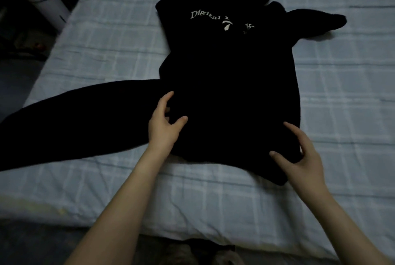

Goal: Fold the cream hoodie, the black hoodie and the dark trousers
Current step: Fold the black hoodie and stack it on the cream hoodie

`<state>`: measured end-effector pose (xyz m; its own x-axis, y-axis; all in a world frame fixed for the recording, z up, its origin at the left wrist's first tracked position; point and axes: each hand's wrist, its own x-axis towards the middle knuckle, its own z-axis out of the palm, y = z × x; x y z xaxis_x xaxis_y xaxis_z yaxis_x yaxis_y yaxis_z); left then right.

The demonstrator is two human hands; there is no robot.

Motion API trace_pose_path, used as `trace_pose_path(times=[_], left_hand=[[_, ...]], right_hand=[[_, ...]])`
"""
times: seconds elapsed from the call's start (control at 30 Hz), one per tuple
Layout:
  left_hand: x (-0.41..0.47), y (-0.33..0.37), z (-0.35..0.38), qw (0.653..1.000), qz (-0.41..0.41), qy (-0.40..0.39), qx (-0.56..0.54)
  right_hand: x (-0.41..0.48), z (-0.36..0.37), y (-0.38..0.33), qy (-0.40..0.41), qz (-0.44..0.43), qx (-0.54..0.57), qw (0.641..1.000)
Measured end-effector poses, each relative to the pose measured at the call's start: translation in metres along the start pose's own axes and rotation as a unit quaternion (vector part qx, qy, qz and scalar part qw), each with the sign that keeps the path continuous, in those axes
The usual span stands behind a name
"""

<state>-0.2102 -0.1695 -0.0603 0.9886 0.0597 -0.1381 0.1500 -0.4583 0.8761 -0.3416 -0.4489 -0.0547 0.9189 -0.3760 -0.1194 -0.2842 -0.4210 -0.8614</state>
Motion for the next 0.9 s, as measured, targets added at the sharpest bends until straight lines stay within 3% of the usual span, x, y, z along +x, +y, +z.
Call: trace_pose_path(times=[0.2,0.3,0.37,0.43,0.53,0.67,0.73,0.8,0.9], left_hand=[[-0.013,0.039,-0.028,0.989,0.039,0.102,0.104],[-0.042,0.029,0.002,0.991,0.048,0.029,0.125],[-0.052,0.011,0.022,0.987,0.019,-0.038,0.152],[-0.050,-0.001,0.026,0.987,-0.005,-0.040,0.155],[-0.048,-0.010,0.012,0.992,0.023,0.015,0.123],[-0.040,-0.028,-0.010,0.981,0.028,0.060,0.181],[-0.030,-0.038,-0.013,0.992,-0.015,0.001,0.125],[-0.024,-0.046,-0.012,0.996,-0.016,-0.056,0.064],[-0.022,-0.044,-0.018,0.999,-0.002,-0.052,0.003]], right_hand=[[0.008,-0.080,-0.012,0.014,0.029,0.007,0.999],[0.016,-0.088,0.012,0.002,0.089,-0.083,0.993],[0.022,-0.073,0.028,-0.020,0.102,-0.220,0.970],[0.030,-0.051,0.033,0.004,0.052,-0.346,0.937],[0.029,-0.001,-0.001,0.057,-0.112,-0.311,0.942],[0.024,0.081,-0.055,-0.050,-0.249,-0.260,0.932],[0.027,0.112,-0.066,-0.091,-0.267,-0.298,0.912],[0.034,0.133,-0.066,-0.129,-0.231,-0.319,0.910],[0.041,0.146,-0.054,-0.170,-0.176,-0.345,0.906]])
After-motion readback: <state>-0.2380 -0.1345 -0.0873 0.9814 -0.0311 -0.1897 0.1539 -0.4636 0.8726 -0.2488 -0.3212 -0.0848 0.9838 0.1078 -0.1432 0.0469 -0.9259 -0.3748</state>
